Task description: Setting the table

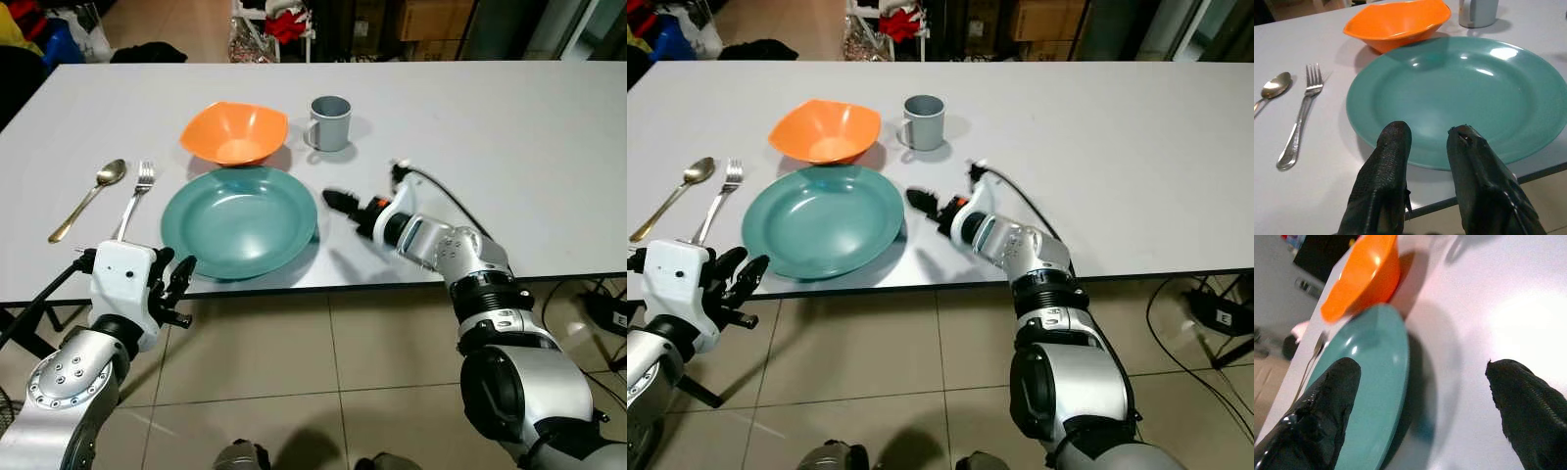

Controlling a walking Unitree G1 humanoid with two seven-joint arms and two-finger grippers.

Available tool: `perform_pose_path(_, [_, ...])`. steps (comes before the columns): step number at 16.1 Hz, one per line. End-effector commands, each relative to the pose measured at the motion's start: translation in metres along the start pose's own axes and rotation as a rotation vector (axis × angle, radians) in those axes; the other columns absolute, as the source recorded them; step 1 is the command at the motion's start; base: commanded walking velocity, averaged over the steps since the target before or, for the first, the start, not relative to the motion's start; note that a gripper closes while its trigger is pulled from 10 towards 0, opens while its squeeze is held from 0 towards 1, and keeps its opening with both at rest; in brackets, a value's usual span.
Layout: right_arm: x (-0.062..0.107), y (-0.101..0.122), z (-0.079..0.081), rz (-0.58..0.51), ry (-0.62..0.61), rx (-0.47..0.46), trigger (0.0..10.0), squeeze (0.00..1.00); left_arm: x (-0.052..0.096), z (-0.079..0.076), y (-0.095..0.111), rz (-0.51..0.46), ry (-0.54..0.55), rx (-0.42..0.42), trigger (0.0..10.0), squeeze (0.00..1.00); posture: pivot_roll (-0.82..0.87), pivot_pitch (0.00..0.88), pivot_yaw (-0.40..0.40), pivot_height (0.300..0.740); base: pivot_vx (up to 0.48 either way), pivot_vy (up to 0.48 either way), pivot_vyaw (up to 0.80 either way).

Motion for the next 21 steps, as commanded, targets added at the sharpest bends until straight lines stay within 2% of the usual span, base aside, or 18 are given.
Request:
perform_pose_path(1, [0.001, 0.003, -0.004, -0.053, -0.047, 0.026, 10.0, 0.0, -0.001, 0.0, -0.003, 0.011, 0.0, -0.012, 10.0, 0.0, -0.03, 0.025, 0.035, 0.74, 0.0, 0.0, 0.0])
perform_pose_path(2, [-0.002, 0.003, -0.004, -0.079, -0.109, 0.126, 10.0, 0.0, -0.003, -0.003, -0.003, 0.017, -0.01, -0.025, 10.0, 0.0, -0.02, 0.029, 0.036, 0.74, 0.0, 0.0, 0.0])
perform_pose_path(4, [-0.006, 0.001, -0.003, -0.083, -0.147, 0.207, 10.0, 0.0, -0.005, -0.006, -0.005, 0.029, -0.024, -0.044, 10.0, 0.0, -0.02, 0.03, 0.037, 0.74, 0.0, 0.0, 0.0])
perform_pose_path(7, [-0.022, -0.011, 0.02, -0.072, -0.181, 0.399, 10.0, 0.0, -0.012, -0.022, -0.008, 0.042, -0.085, -0.052, 10.0, 0.0, -0.02, 0.038, 0.04, 0.74, 0.0, 0.0, 0.0])
perform_pose_path(9, [-0.028, -0.015, 0.029, -0.072, -0.192, 0.444, 10.0, 0.0, -0.013, -0.025, -0.008, 0.041, -0.091, -0.05, 10.0, 0.0, -0.02, 0.041, 0.038, 0.74, 0.0, 0.0, 0.0])
perform_pose_path(11, [-0.031, -0.012, 0.033, -0.106, -0.216, 0.437, 10.0, 0.0, -0.012, -0.026, -0.01, 0.047, -0.092, -0.051, 10.0, 0.0, -0.01, 0.043, 0.033, 0.74, 0.0, 0.0, 0.0])
perform_pose_path(13, [-0.033, -0.01, 0.044, -0.135, -0.148, 0.349, 10.0, 0.0, -0.01, -0.025, -0.012, 0.054, -0.084, -0.051, 10.0, 0.0, -0.02, 0.045, 0.033, 0.74, 0.0, 0.0, 0.0])
perform_pose_path(15, [-0.038, -0.025, 0.051, -0.071, -0.085, 0.263, 10.0, 0.0, -0.01, -0.022, -0.013, 0.054, -0.068, -0.052, 10.0, 0.0, -0.02, 0.045, 0.033, 0.74, 0.0, 0.0, 0.0])
perform_pose_path(18, [-0.043, -0.048, 0.059, -0.005, -0.059, 0.209, 10.0, 0.0, -0.009, -0.016, -0.009, 0.043, -0.043, -0.056, 10.0, 0.0, -0.02, 0.05, 0.036, 0.74, 0.0, 0.0, 0.0])
perform_pose_path(20, [-0.046, -0.054, 0.066, 0.011, -0.04, 0.169, 10.0, 0.0, -0.007, -0.013, -0.008, 0.038, -0.031, -0.056, 10.0, 0.0, -0.01, 0.056, 0.036, 0.74, 0.0, 0.0, 0.0])
perform_pose_path(21, [-0.049, -0.057, 0.075, 0.015, -0.017, 0.163, 10.0, 0.0, -0.005, -0.011, -0.008, 0.039, -0.025, -0.057, 10.0, 0.0, 0.0, 0.061, 0.036, 0.74, 0.0, 0.0, 0.0])
Point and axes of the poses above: a point about 5 cm out from each wrist's last joint towards the gripper, its own x axis pointing back from the gripper into the wrist, its own y axis along the axis of the wrist's last joint, z = x × y, the point moved 3 cm from there along -x, pointing out of the wrist towards the gripper, and after that the axes turned 6 degrees about x, right-handed, at the moved point
